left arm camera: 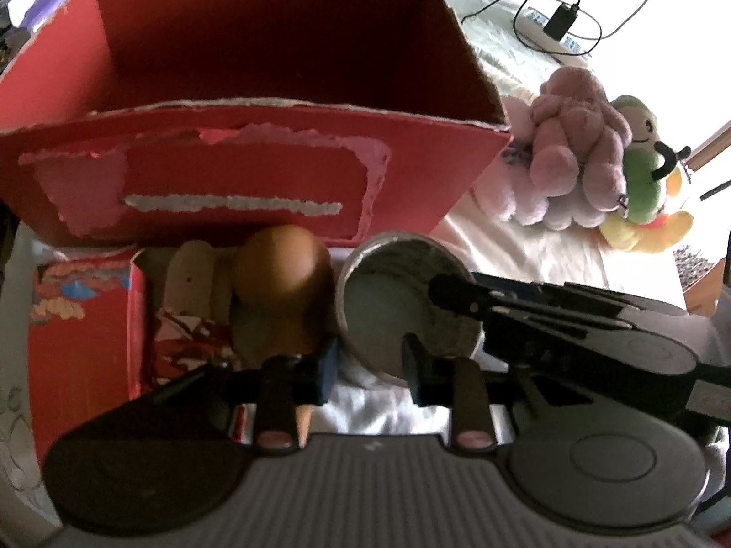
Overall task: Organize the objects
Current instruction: 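Grasp the white tape roll by its rim with the right tool, then lift the tape roll and carry it into the red box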
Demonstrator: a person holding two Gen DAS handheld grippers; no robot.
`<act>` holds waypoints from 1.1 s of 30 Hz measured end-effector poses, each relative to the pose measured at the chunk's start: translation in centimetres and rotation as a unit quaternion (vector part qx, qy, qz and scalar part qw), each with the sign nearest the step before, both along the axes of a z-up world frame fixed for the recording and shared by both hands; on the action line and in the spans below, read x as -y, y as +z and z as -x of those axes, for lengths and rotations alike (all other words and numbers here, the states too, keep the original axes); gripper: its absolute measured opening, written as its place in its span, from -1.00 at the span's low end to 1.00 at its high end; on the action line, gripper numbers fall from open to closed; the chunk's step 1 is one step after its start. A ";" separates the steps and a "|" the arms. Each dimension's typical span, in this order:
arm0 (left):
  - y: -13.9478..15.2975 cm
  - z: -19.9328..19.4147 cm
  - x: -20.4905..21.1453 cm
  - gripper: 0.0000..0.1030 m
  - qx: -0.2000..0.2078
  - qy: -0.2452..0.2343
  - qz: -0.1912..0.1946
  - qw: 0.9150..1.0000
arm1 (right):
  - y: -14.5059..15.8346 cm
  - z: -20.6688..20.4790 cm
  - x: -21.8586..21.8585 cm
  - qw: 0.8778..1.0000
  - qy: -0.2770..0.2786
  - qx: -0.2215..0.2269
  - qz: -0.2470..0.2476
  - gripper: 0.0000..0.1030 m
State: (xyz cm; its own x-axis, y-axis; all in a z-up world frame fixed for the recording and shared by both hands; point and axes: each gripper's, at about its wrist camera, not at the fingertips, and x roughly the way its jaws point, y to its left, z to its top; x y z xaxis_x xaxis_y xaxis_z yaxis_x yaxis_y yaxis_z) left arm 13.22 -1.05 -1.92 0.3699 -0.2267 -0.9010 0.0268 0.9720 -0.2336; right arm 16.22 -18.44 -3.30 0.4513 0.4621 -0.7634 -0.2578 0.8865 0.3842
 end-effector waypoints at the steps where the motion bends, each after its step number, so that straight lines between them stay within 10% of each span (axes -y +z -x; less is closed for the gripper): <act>1: -0.1 -0.1 0.0 -0.43 -0.002 -0.001 -0.002 1.000 | -0.1 -0.1 0.1 1.000 -0.003 -0.005 -0.006 -0.47; 19: -0.9 -1.5 2.8 -0.56 -0.015 -0.088 -0.003 0.996 | 1.3 2.5 3.0 0.998 -0.057 0.002 0.001 -0.76; 33: 8.3 -2.2 3.2 -0.57 0.101 -0.179 0.012 0.979 | 10.9 2.8 2.9 0.987 -0.100 0.125 0.020 -0.71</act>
